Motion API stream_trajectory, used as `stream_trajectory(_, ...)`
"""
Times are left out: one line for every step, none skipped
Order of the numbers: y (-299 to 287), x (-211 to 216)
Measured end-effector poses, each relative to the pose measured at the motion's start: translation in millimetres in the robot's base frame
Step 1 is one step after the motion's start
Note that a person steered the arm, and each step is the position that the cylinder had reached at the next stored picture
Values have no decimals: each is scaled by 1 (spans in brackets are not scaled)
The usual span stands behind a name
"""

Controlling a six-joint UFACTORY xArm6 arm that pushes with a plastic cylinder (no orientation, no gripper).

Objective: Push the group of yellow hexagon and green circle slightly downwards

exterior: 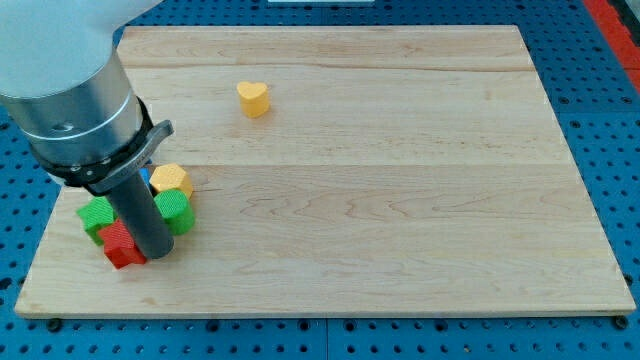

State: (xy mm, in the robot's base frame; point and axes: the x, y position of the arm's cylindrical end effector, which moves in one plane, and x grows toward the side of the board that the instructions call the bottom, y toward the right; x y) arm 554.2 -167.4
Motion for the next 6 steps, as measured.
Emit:
stream_trajectory(49,-20)
stream_trajectory(115,-57)
stream_trajectory(111,-81)
stream_trajectory(73,-105)
stream_trajectory(16,-126)
stream_trajectory(4,-112)
